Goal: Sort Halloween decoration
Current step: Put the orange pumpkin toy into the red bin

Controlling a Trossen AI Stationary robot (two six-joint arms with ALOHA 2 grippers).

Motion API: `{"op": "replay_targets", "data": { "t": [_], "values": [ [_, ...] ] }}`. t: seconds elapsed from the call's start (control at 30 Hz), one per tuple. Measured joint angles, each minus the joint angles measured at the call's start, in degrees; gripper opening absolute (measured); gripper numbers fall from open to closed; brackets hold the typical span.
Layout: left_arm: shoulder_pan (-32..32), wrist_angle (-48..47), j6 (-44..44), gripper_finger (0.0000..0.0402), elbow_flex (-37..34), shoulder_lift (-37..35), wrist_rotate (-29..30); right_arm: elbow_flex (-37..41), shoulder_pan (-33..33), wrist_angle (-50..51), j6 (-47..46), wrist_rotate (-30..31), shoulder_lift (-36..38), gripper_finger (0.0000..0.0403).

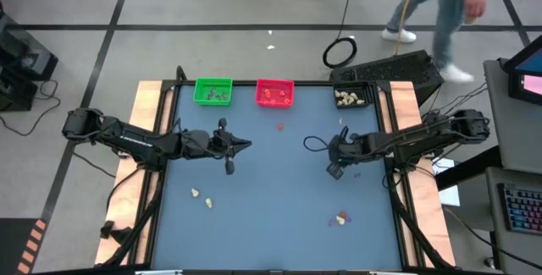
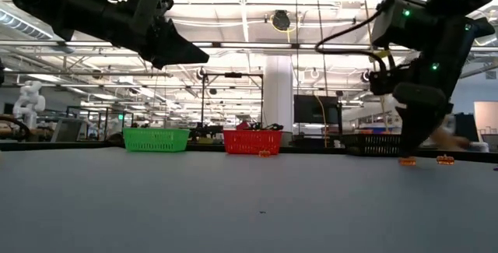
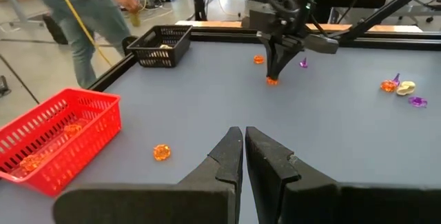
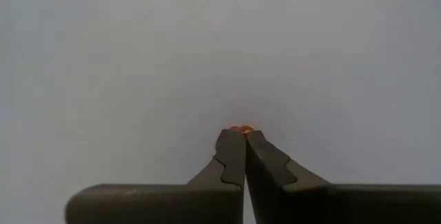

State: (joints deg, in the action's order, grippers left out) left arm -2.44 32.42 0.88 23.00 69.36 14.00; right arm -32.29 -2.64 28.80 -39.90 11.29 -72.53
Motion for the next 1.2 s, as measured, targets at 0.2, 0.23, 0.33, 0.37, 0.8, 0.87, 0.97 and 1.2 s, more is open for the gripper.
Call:
{"op": "replay_targets", "data": {
  "t": [0.2,0.23,0.33,0.37,0.8,0.87,0.97,1.2],
  "values": [
    [0.0,-0.59,0.38,0.0026,0.0,0.0,-0.02,0.04,-2.21,-6.61,3.87,0.24,0.0,0.0],
    [0.0,-0.57,0.38,0.0026,0.0,0.0,-0.02,0.04,-2.67,-7.91,4.66,0.26,0.0,0.0],
    [-0.02,-0.59,0.51,0.0026,0.0,0.0,-0.39,0.04,-4.1,-11.51,6.3,0.38,0.0,0.0],
    [-0.01,-0.59,0.54,0.0026,0.0,0.0,-0.41,0.04,-4.58,-12.42,6.65,0.4,0.0,0.0],
    [0.0,-2.54,10.81,0.0026,0.02,4.13,-4.89,-4.38,-8.2,-0.19,2.83,2.71,0.0,0.0025],
    [0.23,-2.41,10.87,0.0026,0.1,6.63,-4.9,-6.67,-8.65,4.11,2.85,4.34,0.01,0.0024],
    [1.11,-2.06,12.31,0.0026,1.92,10.78,-5.12,-8.55,-9.13,6.94,3.08,7.05,0.06,0.0014],
    [3.42,-2.8,17.63,0.0026,7.16,18.14,-9.73,-7.92,-8.82,11.18,-0.11,9.88,-1.18,0.0001]
  ]
}}
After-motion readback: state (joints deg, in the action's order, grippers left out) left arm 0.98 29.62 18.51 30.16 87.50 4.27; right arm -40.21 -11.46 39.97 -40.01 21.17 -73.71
